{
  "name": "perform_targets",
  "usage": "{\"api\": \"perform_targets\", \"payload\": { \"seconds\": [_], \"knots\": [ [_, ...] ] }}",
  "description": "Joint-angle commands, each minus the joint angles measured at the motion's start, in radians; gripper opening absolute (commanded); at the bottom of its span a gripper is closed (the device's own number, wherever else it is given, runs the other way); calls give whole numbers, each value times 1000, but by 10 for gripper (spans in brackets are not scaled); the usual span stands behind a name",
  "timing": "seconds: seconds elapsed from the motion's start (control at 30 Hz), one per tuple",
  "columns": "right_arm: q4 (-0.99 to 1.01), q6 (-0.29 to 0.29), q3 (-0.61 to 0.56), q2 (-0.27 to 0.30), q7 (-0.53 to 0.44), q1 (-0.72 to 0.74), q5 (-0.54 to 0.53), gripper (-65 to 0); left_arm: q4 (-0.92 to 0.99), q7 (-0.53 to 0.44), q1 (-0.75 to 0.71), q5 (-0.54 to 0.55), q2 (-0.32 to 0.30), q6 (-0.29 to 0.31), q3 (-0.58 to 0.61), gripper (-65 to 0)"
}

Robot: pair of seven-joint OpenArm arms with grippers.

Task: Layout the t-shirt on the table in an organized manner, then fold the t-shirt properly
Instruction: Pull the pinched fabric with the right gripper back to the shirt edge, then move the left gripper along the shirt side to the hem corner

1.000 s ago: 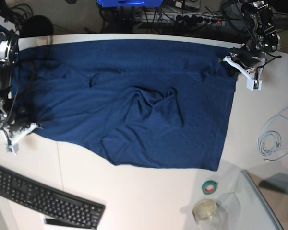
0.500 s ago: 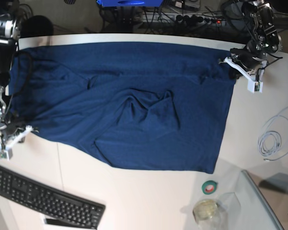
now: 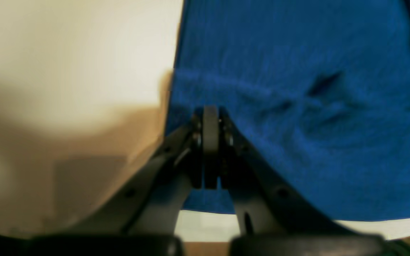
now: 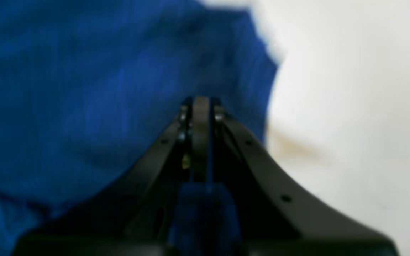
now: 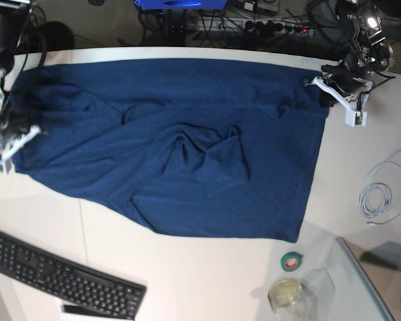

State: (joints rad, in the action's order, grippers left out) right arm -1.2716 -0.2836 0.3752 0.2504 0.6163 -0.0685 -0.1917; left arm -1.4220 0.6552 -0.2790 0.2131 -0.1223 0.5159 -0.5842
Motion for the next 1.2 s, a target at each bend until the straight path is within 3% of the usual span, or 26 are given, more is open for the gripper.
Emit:
{"api": "perform_targets", "payload": {
  "seconds": [0.0, 0.6, 0.87, 1.0, 1.17],
  "knots": [
    [-18, 1, 9, 11, -16, 3, -1, -633, 2, -19, 8, 13, -14, 0, -9, -650],
    [-1, 1, 12, 2, -16, -63, 2, -635, 33, -19, -18, 16, -23, -4, -12, -650],
    [-122, -1, 11, 5, -16, -34, 2, -630, -118, -12, -4, 21, -23, -4, -12, -650],
    [-122, -1, 2, 25, -11, 66, 4, -627, -168, 25, 60, 15, -23, -4, -12, -650],
    [86, -1, -87, 65, -16, 256, 4, -626, -109, 87, 225, 12, -60, -4, -3, -650]
  ]
}}
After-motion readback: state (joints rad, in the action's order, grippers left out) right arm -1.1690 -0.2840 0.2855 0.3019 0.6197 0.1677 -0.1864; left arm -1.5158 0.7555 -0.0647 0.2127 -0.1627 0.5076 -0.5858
